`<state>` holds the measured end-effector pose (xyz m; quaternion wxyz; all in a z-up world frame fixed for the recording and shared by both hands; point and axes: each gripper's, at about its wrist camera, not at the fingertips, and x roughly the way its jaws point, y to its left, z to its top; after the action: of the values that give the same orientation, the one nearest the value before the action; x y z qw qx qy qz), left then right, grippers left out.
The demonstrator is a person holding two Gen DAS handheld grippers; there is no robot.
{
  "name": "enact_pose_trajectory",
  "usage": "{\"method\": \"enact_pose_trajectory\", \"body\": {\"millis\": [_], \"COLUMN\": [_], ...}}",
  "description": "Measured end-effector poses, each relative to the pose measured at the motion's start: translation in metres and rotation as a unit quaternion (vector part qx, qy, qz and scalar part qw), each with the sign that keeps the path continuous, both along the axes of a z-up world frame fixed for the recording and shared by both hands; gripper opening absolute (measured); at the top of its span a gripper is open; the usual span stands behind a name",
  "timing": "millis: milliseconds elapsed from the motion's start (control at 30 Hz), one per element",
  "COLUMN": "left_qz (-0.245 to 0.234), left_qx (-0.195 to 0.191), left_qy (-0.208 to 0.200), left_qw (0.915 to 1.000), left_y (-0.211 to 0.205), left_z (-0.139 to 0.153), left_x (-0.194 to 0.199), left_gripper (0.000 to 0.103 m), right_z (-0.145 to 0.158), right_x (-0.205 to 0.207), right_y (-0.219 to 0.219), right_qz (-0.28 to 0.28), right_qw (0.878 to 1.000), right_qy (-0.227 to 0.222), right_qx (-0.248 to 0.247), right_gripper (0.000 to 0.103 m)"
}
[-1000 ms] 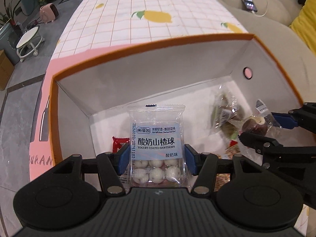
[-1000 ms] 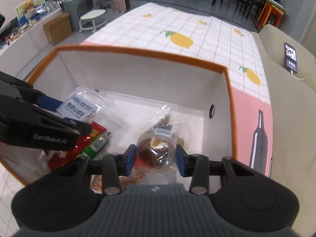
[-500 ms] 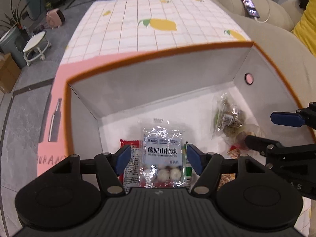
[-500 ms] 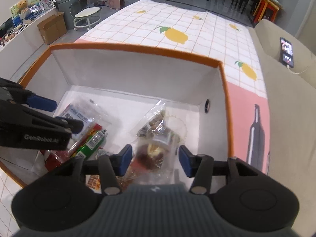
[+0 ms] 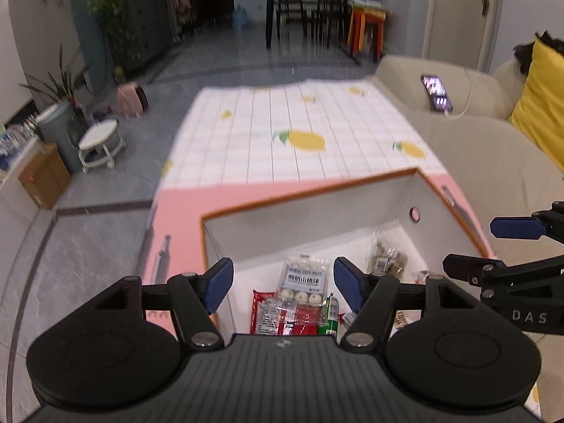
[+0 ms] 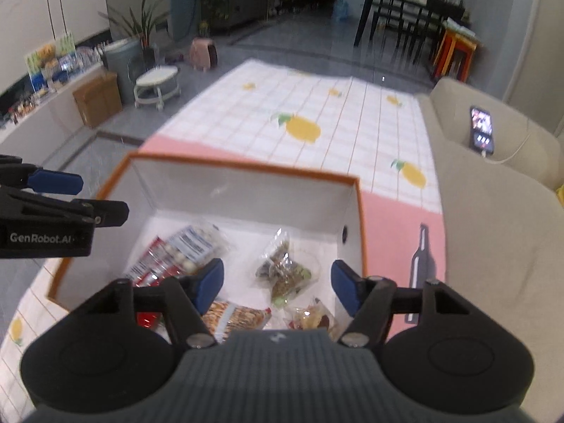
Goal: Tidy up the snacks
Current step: 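Withdraw both tools from the box back toward the remaining snacks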
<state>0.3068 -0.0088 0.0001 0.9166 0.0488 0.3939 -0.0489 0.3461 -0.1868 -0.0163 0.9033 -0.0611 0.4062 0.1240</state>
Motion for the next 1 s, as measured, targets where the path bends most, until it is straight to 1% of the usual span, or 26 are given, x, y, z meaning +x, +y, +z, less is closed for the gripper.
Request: {"method": "enact_pose_trajectory", "body": {"millis": [100, 233, 367, 433, 500, 533, 667, 800, 900, 1000], "left_qz": [0.005, 0.005, -0.001, -0.006, -0.009, -0.009, -0.009, -0.014, -0.013, -0.013], "left_qx": [0.0, -0.01, -0.02, -0.019, -0.013, -0.012, -0.023, -0.04, -0.031, -0.033], "left_qy": [-0.03, -0.071, -0.104, -0.12, -0.135, -0.14, -0.143, -0.148, -0.151, -0.149], "left_qw": [0.9995, 0.9974, 0.9943, 0.9925, 0.9907, 0.99, 0.9894, 0.988, 0.988, 0.9882], "left_y": [0.0, 0.0, -0.001, -0.003, -0.005, -0.005, -0.006, -0.006, -0.008, -0.008], "left_z": [0.019, 0.04, 0.053, 0.056, 0.056, 0.055, 0.047, 0.038, 0.03, 0.023], "left_x": [-0.023, -0.058, -0.093, -0.11, -0.127, -0.134, -0.16, -0.188, -0.206, -0.218], "left_gripper": [0.077, 0.077, 0.077, 0.077, 0.077, 0.077, 0.077, 0.077, 0.077, 0.077], "right_z": [0.02, 0.044, 0.058, 0.061, 0.063, 0.063, 0.06, 0.054, 0.046, 0.034], "right_x": [-0.023, -0.061, -0.102, -0.122, -0.142, -0.153, -0.197, -0.233, -0.258, -0.284], "right_y": [-0.002, -0.002, -0.005, -0.006, -0.006, -0.006, -0.006, -0.009, -0.011, -0.008], "right_qz": [0.001, 0.01, 0.012, 0.007, 0.001, -0.001, -0.012, -0.037, -0.054, -0.072], "right_qw": [1.0, 0.997, 0.993, 0.991, 0.989, 0.987, 0.982, 0.978, 0.975, 0.974], "right_qy": [-0.028, -0.079, -0.118, -0.133, -0.15, -0.159, -0.188, -0.201, -0.208, -0.209], "right_qx": [0.01, 0.004, 0.008, 0.012, 0.015, 0.015, 0.019, 0.038, 0.046, 0.044], "right_gripper": [0.065, 0.065, 0.065, 0.066, 0.066, 0.068, 0.069, 0.069, 0.069, 0.069]}}
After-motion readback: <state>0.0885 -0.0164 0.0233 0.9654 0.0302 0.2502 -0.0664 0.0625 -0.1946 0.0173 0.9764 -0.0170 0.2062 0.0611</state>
